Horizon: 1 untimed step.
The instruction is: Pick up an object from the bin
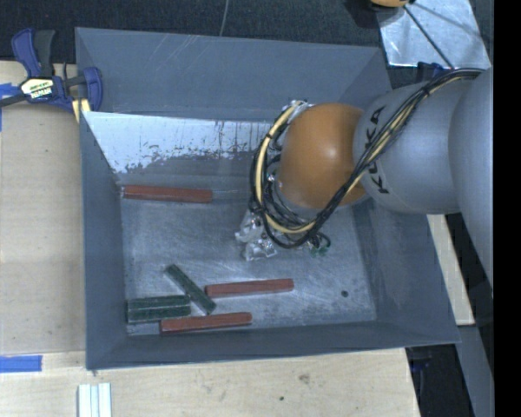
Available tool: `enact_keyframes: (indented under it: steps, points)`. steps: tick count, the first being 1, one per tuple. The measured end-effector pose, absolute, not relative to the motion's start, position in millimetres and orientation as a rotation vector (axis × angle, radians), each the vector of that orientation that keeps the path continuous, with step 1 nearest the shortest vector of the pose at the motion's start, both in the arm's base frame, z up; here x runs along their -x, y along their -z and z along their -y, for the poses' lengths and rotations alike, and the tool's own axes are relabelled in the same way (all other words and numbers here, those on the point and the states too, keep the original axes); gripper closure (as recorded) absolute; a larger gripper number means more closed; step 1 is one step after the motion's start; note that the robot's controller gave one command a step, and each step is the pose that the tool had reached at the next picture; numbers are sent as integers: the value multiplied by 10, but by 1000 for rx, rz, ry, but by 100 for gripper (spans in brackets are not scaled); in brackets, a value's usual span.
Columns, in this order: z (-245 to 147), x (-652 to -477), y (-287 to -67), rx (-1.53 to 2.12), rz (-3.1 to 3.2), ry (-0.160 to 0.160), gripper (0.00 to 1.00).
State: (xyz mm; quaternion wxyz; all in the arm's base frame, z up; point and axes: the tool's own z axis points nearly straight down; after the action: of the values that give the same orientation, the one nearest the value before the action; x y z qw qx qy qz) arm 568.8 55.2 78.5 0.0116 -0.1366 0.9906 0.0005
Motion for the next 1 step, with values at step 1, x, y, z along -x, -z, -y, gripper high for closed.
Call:
enact_keyframes:
  steps: [1]
  points:
    - [-549, -5658, -756, 427, -3101, -1, 0]
